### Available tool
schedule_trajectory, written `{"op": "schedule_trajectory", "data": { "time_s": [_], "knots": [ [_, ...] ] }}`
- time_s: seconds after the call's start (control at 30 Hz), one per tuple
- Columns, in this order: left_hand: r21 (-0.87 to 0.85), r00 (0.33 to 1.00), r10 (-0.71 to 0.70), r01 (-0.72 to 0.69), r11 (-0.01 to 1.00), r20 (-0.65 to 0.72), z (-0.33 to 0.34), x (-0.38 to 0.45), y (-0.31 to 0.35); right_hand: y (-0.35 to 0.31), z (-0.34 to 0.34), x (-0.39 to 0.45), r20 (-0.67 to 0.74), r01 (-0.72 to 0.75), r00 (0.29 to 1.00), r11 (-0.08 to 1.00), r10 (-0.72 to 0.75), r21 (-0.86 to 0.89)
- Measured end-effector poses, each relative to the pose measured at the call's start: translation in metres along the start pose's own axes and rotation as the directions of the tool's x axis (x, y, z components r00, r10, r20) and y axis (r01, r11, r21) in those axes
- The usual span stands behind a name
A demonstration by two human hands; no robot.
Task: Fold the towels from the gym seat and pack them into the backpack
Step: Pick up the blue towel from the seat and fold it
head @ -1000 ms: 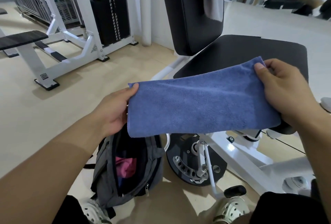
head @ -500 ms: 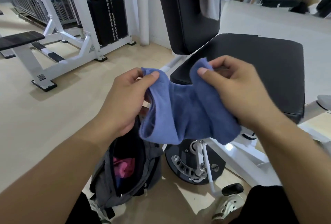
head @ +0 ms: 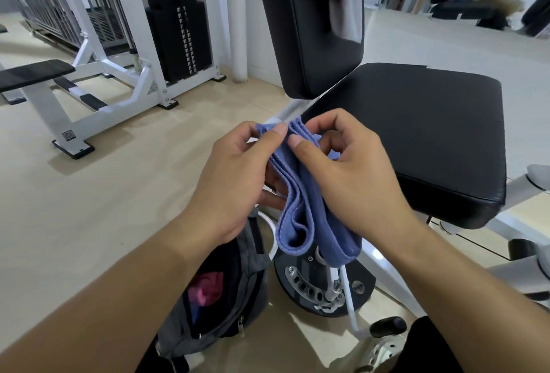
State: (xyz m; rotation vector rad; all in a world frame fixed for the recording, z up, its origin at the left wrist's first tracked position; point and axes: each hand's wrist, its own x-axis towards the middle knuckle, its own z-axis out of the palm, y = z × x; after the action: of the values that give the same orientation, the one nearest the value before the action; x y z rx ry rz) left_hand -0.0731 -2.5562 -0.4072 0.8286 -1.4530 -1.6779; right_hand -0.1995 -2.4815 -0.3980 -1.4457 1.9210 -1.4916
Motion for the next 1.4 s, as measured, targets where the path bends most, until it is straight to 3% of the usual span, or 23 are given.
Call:
{"op": "schedule_trajectory", "data": {
  "time_s": [0.13, 0.23, 0.4, 0.47, 0.6, 0.67, 0.77, 0.83, 1.0, 1.17, 1.27, 1.4],
  "knots": [
    [-0.014, 0.999, -0.015, 0.016, 1.000, 0.050, 0.001, -0.004, 0.002, -0.004, -0.001, -0.003, -0.035, 0.018, 0.999, 1.000, -0.019, -0.014],
    [-0.016, 0.996, -0.043, 0.045, 0.999, 0.082, 0.002, -0.008, 0.005, -0.008, -0.002, -0.007, 0.030, -0.013, 0.999, 1.000, 0.013, -0.022],
    [-0.018, 0.993, -0.065, 0.067, 0.998, 0.100, -0.009, -0.009, 0.009, -0.013, -0.011, -0.014, 0.188, 0.020, 0.981, 0.946, 0.043, -0.322],
    [0.007, 0.995, -0.044, 0.044, 0.999, 0.091, -0.015, -0.009, 0.010, -0.013, -0.013, -0.015, 0.241, 0.059, 0.970, 0.935, 0.029, -0.349],
    [0.169, 0.981, 0.139, -0.161, 0.972, 0.136, -0.036, -0.003, 0.011, -0.018, -0.019, -0.017, 0.331, 0.073, 0.944, 0.984, -0.015, -0.165],
    [0.323, 0.930, 0.262, -0.338, 0.884, 0.258, -0.052, 0.000, 0.016, -0.022, -0.024, -0.018, 0.371, 0.057, 0.927, 0.998, -0.049, -0.009],
    [0.479, 0.853, 0.181, -0.436, 0.762, 0.489, -0.067, -0.005, 0.027, -0.028, -0.028, -0.021, 0.483, -0.020, 0.873, 0.983, -0.073, 0.184],
    [0.499, 0.841, 0.105, -0.410, 0.764, 0.531, -0.069, -0.010, 0.027, -0.026, -0.026, -0.020, 0.512, -0.025, 0.856, 0.983, -0.073, 0.182],
    [0.407, 0.890, 0.132, -0.327, 0.853, 0.437, -0.071, -0.010, 0.015, -0.021, -0.026, -0.016, 0.477, 0.035, 0.875, 0.995, -0.076, 0.096],
    [0.339, 0.941, 0.169, -0.268, 0.902, 0.293, -0.081, -0.006, 0.007, -0.015, -0.046, -0.012, 0.510, 0.256, 0.843, 0.961, -0.169, -0.105],
    [0.270, 0.948, 0.146, -0.225, 0.936, 0.284, -0.088, -0.003, 0.002, -0.006, -0.045, -0.010, 0.488, 0.316, 0.849, 0.934, -0.201, -0.165],
    [0.213, 0.942, 0.138, -0.209, 0.954, 0.307, -0.091, -0.002, 0.000, 0.002, -0.040, -0.010, 0.545, 0.409, 0.807, 0.881, -0.226, -0.240]
  ]
}}
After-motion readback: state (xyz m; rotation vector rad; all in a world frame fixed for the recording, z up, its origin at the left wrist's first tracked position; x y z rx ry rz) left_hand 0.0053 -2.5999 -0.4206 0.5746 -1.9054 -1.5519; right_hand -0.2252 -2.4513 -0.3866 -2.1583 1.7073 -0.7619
